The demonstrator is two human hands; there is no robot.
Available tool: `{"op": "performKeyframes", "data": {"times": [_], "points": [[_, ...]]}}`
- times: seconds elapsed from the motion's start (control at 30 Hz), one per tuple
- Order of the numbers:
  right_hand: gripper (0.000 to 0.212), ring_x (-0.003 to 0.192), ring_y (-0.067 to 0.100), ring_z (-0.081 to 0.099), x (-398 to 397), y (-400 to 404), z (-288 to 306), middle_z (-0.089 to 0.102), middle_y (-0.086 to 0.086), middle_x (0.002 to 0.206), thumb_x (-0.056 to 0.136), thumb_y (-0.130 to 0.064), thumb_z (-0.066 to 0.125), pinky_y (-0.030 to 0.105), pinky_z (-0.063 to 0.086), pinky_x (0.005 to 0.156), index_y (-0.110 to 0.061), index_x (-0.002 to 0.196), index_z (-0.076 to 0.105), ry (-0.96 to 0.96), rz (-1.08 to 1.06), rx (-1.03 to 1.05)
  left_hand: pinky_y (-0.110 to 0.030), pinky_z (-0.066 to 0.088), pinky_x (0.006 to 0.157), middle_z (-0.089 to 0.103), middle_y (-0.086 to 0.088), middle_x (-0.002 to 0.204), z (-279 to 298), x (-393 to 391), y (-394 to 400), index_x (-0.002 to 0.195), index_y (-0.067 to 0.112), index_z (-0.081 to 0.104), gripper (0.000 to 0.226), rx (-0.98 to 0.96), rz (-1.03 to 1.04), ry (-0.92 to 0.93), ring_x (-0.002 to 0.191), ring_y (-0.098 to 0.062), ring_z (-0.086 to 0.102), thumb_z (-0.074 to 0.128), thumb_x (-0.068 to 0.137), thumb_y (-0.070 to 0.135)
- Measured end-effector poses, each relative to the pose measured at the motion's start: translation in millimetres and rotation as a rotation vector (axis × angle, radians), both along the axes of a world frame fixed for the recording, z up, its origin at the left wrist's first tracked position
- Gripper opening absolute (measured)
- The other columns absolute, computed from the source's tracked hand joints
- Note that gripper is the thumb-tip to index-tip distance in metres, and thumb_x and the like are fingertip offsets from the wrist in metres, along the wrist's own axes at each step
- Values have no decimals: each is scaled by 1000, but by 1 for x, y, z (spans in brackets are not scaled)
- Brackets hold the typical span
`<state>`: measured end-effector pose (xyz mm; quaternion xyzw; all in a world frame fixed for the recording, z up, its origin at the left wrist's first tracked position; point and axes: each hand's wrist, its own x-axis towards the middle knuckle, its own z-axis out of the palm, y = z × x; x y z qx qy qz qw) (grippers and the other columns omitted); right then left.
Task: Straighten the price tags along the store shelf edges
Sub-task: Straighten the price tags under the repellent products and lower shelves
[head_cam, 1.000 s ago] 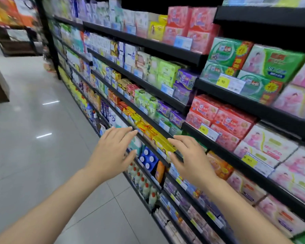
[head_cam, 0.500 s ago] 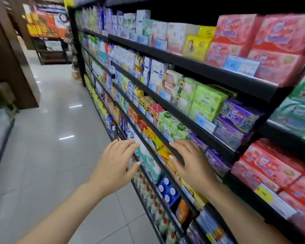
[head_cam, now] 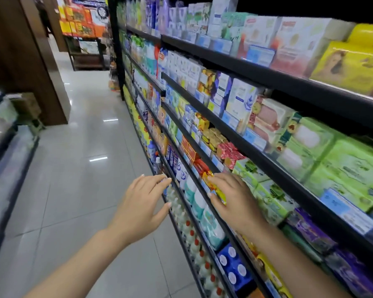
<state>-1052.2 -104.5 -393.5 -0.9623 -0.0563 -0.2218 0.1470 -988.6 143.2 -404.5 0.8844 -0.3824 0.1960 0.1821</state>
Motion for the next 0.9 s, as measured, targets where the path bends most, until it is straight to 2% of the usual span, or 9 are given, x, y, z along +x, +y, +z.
{"op": "performKeyframes", "data": {"times": [0.47,0.6,0.77,0.9], "points": [[35,117,17,47,201,113,5,58,-2,119,88,-27,61,31,39,98,-16,122,59,-8,-93,-43,-38,27,106,59,-4,122,0,219,110,126,13,57,52,49,-77,23,110,-22,54,48,85,43],[36,116,18,48,244,121,5,60,-1,115,88,-27,62,34,40,98,-15,122,59,23,-111,-54,-38,27,106,58,-4,123,-3,268,119,127,13,56,53,25,-92,33,112,-21,53,48,84,43],[36,114,16,48,308,111,1,58,-3,119,89,-26,59,29,37,97,-16,124,58,34,-141,-32,-39,28,106,60,-6,122,-4,339,116,125,11,58,53,40,-92,20,110,-24,56,47,84,42],[35,114,17,48,367,95,-7,57,-3,119,90,-26,58,32,41,97,-15,122,58,33,-148,13,-37,27,107,59,-4,123,3,397,101,126,13,57,51,61,-110,14,112,-24,56,48,85,42]]}}
